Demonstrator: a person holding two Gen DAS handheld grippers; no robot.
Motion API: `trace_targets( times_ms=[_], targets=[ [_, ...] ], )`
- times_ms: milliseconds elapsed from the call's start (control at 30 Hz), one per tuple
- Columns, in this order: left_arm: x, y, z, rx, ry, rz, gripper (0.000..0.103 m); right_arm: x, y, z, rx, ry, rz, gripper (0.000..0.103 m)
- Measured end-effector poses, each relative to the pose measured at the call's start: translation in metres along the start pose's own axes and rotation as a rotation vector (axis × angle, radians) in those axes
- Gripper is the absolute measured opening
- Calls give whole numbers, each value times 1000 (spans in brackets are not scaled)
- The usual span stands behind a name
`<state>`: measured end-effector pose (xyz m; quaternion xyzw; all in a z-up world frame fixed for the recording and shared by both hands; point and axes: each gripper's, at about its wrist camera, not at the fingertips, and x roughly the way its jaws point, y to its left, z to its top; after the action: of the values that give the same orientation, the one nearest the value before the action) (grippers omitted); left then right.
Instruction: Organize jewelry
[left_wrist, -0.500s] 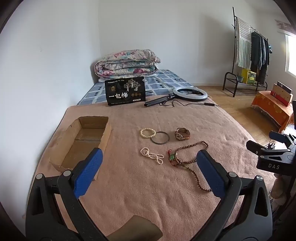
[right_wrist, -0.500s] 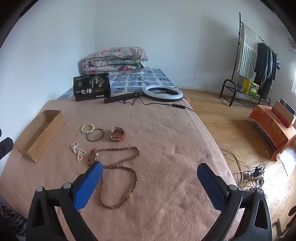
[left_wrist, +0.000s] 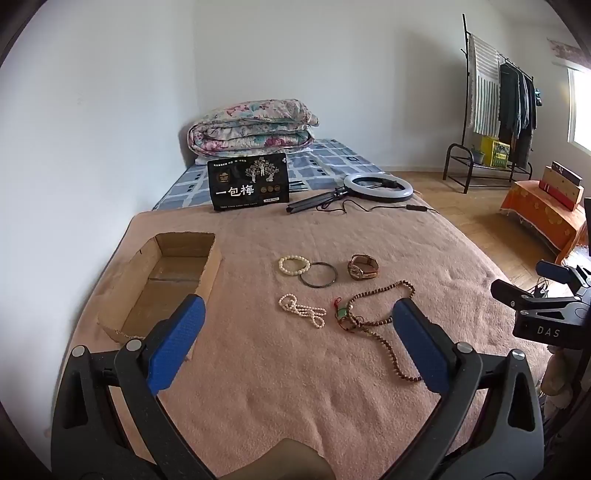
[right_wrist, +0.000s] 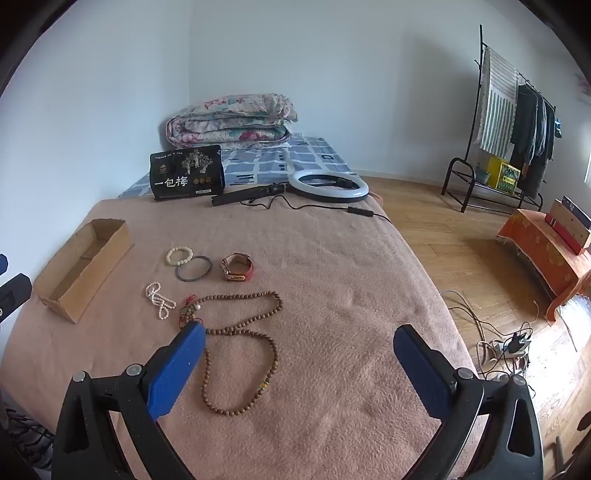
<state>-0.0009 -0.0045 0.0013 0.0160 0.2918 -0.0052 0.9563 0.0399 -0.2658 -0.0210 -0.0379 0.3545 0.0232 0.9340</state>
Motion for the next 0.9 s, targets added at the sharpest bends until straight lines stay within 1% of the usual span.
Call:
trace_targets(
  times_ms=[900],
  targets=[
    [0,2,1,-5,-7,-5,103,0,2,0,0,5,4,103]
  ],
)
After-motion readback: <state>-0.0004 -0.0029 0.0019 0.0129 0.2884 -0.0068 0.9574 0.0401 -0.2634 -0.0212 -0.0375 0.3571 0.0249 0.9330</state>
